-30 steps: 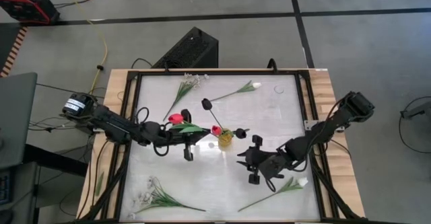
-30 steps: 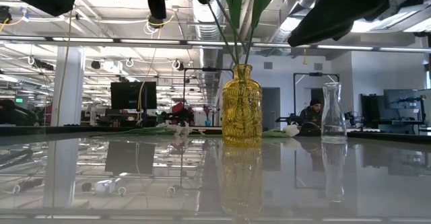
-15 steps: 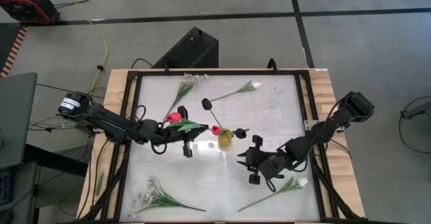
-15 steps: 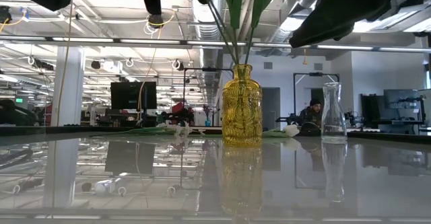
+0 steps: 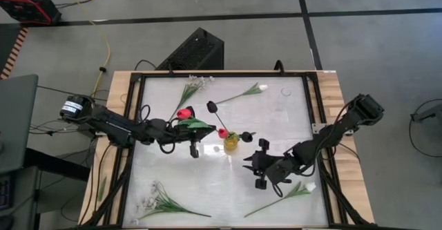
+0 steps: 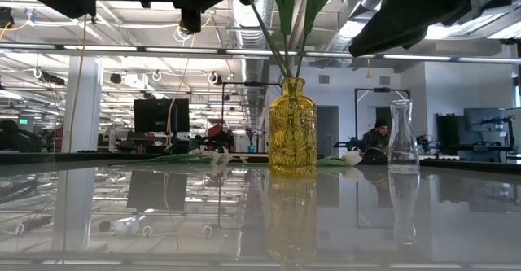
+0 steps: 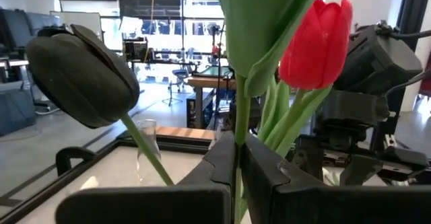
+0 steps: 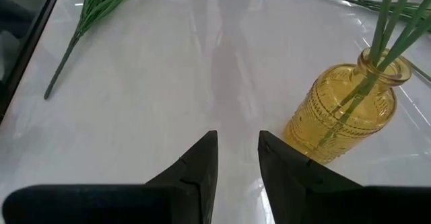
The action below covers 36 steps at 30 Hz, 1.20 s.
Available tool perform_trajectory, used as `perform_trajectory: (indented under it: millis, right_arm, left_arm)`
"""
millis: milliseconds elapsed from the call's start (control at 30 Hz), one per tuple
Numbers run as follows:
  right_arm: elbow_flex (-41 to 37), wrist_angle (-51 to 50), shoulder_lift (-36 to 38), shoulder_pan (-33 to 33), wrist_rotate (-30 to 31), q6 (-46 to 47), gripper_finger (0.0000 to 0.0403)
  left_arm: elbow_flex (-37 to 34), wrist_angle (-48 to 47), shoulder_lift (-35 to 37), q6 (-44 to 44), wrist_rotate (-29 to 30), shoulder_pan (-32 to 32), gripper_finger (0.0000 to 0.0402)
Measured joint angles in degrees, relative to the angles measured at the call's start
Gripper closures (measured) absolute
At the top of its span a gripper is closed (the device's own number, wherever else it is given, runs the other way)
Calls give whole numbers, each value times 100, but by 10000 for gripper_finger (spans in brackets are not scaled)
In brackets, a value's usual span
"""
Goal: Sort flowers into vase by color
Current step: Put the red tulip into the yellow vase
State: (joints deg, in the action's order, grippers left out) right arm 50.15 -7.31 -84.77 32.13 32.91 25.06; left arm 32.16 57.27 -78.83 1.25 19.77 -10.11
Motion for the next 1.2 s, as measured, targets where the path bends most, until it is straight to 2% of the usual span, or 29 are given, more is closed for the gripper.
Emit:
perform_trajectory:
  millis: [467, 600, 767, 1100, 1200]
  right_arm:
    - [-12, 86, -39, -217, 27, -103, 271]
    - [-270, 468, -83, -420, 40, -524, 271]
    - [-462, 616, -31, -544, 48, -562, 271]
    - [-1271, 1700, -72, -878, 31, -888, 271]
    - [-1564, 2463, -72, -1035, 1, -1110, 271]
  left_arm:
    - [0, -180, 0, 62, 2, 2, 401]
    - [0, -278, 0, -101, 2, 2, 401]
    - [35, -359, -2, -190, 5, 4, 401]
    - [1118, -2325, -4, -408, -155, 2, 401]
    - [1317, -2709, -4, -468, -142, 4, 401]
